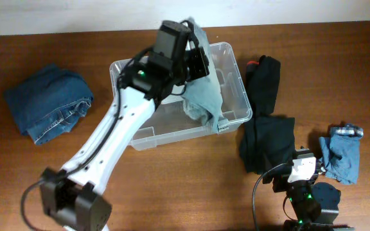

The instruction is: Pack container

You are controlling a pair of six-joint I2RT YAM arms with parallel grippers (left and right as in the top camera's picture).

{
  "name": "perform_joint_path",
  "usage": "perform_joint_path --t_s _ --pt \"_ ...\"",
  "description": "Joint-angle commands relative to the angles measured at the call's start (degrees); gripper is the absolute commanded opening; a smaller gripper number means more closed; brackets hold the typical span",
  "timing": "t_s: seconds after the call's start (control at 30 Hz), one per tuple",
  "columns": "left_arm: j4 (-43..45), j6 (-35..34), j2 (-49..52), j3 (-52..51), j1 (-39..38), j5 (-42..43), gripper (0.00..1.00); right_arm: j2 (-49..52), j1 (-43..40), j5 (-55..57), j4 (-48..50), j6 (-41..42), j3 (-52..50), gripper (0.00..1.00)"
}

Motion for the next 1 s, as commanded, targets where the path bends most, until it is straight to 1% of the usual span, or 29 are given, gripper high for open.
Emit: perform_joint_path --t_s 0.0,0.07,0.2,0.3,0.47,0.57,0.63,0.73,0.87,0.97 --pt "3.8 3.78 1.75 -0.02 0.0 -1.55 0.0 -0.44 -0.35 -0.33 -0.22 0.68 -0.35 0.98" --pt "7.17 4.17 1.86 -0.02 -0.02 -1.4 0.0 -0.44 -0.35 -0.33 -0.22 0.68 -0.35 0.98" --pt "16.87 4.15 1.86 -0.02 -0.07 1.7 0.0 -0.44 -0.35 -0.33 -0.22 0.68 -0.35 0.98" --pt "20.5 4.15 1.86 -0.02 0.0 1.53 0.0 -0.44 -0.35 -0.33 -0.22 0.68 -0.35 0.98" --pt "19.67 4.22 1.9 -0.02 0.11 -1.73 0.0 -0.44 -0.35 -0.33 -0.22 0.68 -0.35 0.98" --pt "19.08 7.74 1.9 -0.02 0.11 -2.6 0.0 -0.44 -0.35 -0.33 -0.22 0.68 -0.35 0.98" --pt "19.23 9.05 1.9 -0.02 0.09 -5.75 0.0 -0.44 -0.35 -0.33 -0.22 0.68 -0.35 0.98" --pt "23.87 12.83 1.9 0.0 0.28 -6.71 0.0 -0.44 -0.35 -0.33 -0.22 0.68 -0.35 0.99" --pt "28.79 12.83 1.88 0.17 0.37 -6.43 0.0 -0.44 -0.35 -0.33 -0.22 0.68 -0.35 0.98" --pt "30.27 12.85 1.88 0.98 0.39 -6.49 0.0 -0.44 -0.35 -0.33 -0.22 0.68 -0.35 0.98"
